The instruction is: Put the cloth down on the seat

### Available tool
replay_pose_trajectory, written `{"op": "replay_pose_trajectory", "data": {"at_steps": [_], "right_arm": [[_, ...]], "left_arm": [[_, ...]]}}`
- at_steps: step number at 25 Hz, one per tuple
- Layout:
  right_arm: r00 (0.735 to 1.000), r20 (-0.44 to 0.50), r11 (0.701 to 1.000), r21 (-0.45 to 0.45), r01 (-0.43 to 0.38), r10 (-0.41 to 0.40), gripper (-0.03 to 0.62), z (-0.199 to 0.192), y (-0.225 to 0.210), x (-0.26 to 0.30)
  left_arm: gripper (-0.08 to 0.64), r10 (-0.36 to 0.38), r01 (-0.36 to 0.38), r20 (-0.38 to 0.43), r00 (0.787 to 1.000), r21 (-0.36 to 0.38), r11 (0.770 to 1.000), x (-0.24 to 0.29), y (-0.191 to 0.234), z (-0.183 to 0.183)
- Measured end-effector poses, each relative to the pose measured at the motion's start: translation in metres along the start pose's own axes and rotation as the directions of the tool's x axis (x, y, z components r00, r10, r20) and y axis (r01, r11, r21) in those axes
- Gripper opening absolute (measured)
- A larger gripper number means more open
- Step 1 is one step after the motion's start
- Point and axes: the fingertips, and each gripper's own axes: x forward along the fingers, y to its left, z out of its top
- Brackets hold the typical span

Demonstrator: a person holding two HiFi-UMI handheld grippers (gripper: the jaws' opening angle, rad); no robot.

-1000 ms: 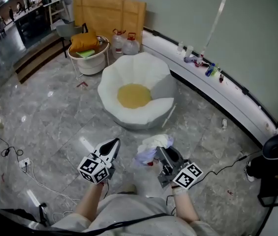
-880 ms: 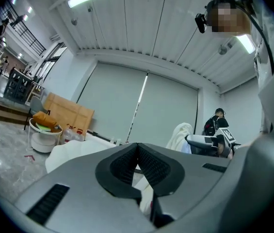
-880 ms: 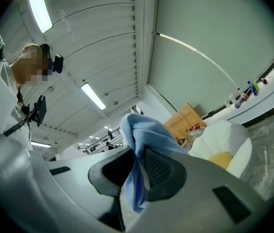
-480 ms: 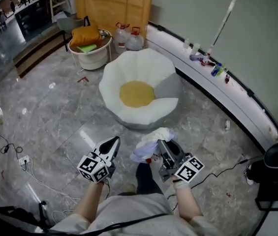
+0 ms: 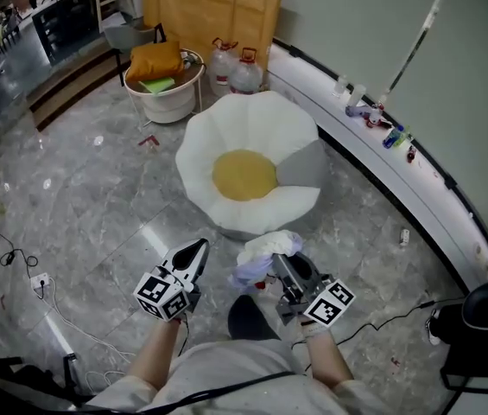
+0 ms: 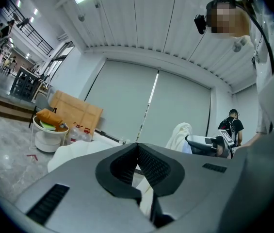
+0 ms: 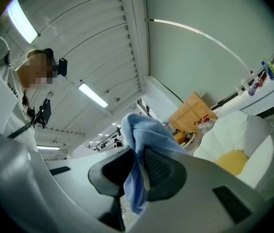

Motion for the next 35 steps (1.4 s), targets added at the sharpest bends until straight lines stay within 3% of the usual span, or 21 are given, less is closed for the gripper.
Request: {"op": "replay_pose_trajectory", "data": {"at_steps": [22, 35], "right_arm": [[0.997, -0.032, 0.997, 0.018, -0.075, 0.076, 0.080, 0.103, -0.137, 0.102], [0.998, -0.037, 0.998, 0.031, -0.055, 0.056, 0.080, 0.112, -0.179, 0.139]], "left_arm": [[0.014, 0.053, -0.053, 0.012, 0.999, -0.016, 0.998, 0.174, 0.071, 0.024], [0.014, 0.054, -0.054, -0.009, 0.998, -0.028, 0.998, 0.213, 0.113, 0.025]]}}
